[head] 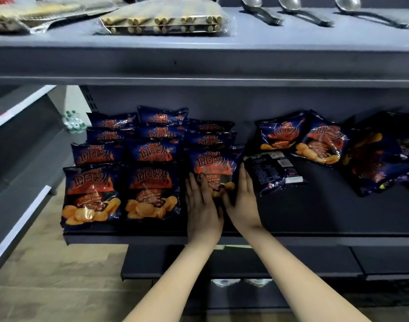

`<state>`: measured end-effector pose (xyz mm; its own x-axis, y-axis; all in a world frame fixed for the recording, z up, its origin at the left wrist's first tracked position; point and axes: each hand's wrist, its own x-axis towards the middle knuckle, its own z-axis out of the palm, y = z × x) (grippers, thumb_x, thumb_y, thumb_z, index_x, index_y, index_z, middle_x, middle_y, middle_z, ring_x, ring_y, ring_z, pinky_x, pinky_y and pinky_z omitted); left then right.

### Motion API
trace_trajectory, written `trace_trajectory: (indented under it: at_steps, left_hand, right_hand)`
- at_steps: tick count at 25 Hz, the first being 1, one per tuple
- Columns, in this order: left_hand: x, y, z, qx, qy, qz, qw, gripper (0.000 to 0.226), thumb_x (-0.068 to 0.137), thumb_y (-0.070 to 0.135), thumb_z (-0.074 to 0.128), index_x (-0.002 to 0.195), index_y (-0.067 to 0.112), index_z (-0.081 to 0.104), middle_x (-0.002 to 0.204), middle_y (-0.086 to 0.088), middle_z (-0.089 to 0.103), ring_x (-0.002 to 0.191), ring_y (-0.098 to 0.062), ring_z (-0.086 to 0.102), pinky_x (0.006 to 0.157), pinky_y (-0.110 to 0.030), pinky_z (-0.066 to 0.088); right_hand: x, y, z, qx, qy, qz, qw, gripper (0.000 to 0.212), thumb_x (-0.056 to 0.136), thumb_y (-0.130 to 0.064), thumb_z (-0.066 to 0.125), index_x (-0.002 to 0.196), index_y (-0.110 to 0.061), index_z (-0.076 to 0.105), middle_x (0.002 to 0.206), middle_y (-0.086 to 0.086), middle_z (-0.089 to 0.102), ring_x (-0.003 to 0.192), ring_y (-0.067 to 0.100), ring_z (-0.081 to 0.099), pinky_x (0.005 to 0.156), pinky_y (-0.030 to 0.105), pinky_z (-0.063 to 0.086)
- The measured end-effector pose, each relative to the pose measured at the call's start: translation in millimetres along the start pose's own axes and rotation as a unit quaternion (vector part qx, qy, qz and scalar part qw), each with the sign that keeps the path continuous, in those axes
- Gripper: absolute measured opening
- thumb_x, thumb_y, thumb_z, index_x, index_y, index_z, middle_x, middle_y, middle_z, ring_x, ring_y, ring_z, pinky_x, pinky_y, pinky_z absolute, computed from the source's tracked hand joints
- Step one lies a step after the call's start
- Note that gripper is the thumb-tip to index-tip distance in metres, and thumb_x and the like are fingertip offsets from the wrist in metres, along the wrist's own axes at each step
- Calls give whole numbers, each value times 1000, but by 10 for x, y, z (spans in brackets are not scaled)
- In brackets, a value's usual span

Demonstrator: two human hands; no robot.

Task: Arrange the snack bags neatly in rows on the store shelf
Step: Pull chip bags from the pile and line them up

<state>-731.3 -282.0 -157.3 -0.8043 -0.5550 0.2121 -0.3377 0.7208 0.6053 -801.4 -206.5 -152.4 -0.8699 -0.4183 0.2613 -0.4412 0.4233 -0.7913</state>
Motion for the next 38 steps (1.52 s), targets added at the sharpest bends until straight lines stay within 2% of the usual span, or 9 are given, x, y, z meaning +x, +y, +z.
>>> trace_trajectory:
  at_steps: [3, 6, 10, 14, 22, 25, 28, 32, 38]
  left_hand:
    - [-20, -13, 5, 14, -6, 14, 1000, 82, 97, 34, 41, 139, 17, -27, 145, -3, -38, 136, -17, -33, 111, -32, -15]
    - [-16, 2, 4, 27, 4, 41, 999, 76, 98, 35, 36, 140, 18, -25, 146, 1, -40, 135, -13, -34, 108, -31, -20]
    - [5, -51, 47, 48, 10, 75, 996, 77, 96, 23, 46, 147, 17, -11, 148, 2, -34, 137, -11, -30, 111, -35, -15]
    - [13, -72, 75, 57, 15, 81, 995, 83, 86, 10, 58, 147, 17, 3, 154, 0, -18, 140, -17, -20, 114, -41, -7]
    - [-64, -123, 66, 29, 58, 169, 984, 80, 73, -4, 60, 140, 18, 23, 156, -2, 6, 145, -22, 0, 117, -49, 6]
    - [-38, 31, -15, -15, 70, 200, 977, 77, 73, -4, 60, 138, 21, 26, 155, 2, 10, 145, -20, 4, 119, -38, 2]
    - [87, 499, -58, -87, 85, 199, 972, 66, 76, 0, 55, 135, 19, 32, 152, -1, 22, 143, -21, 17, 116, -30, 17]
    - [356, 1077, 162, -69, -16, 230, 971, 54, 83, 7, 56, 135, 11, 41, 147, -9, 32, 136, -24, 29, 111, -35, 32]
    - [637, 1217, 686, 149, -197, 131, 960, 84, 87, 46, 54, 149, 21, 3, 156, -12, -11, 140, -45, -9, 113, -54, 4]
  right_hand:
    - [-63, 23, 46, -101, 25, -52, 993, 77, 90, -15, 53, 149, -19, 5, 157, 11, 6, 145, 27, 7, 117, 42, 18]
    - [-66, 41, 47, -148, 15, -74, 986, 71, 90, -14, 51, 149, -21, 13, 158, 10, 5, 145, 27, 7, 116, 49, 20]
    - [-46, 34, 45, -101, 7, -51, 994, 72, 89, -14, 51, 149, -28, 13, 157, 7, 6, 145, 25, 11, 113, 47, 27]
    - [-67, 32, 46, -64, 38, -43, 996, 65, 88, -13, 53, 146, -18, 24, 153, 10, 18, 141, 27, 21, 112, 40, 30]
    - [-100, 70, 25, 31, 98, -78, 992, 54, 86, -14, 47, 138, -9, 32, 138, 13, 35, 130, 18, 34, 106, 10, 23]
    - [-52, 133, -213, 59, 139, -102, 983, 49, 86, -8, 48, 133, -3, 35, 132, 17, 41, 126, 19, 37, 108, 12, 25]
    - [95, 329, -668, 36, 168, -114, 979, 47, 85, -14, 43, 130, -3, 38, 131, 17, 41, 126, 20, 37, 108, 22, 30]
    - [405, 619, -1200, -39, 121, -53, 990, 56, 82, -5, 51, 137, -11, 36, 147, 14, 22, 139, 29, 22, 113, 36, 26]
    - [464, 991, -1470, -182, -52, -24, 982, 69, 85, -21, 53, 146, -33, 22, 158, 3, -2, 145, 24, 0, 116, 52, 11]
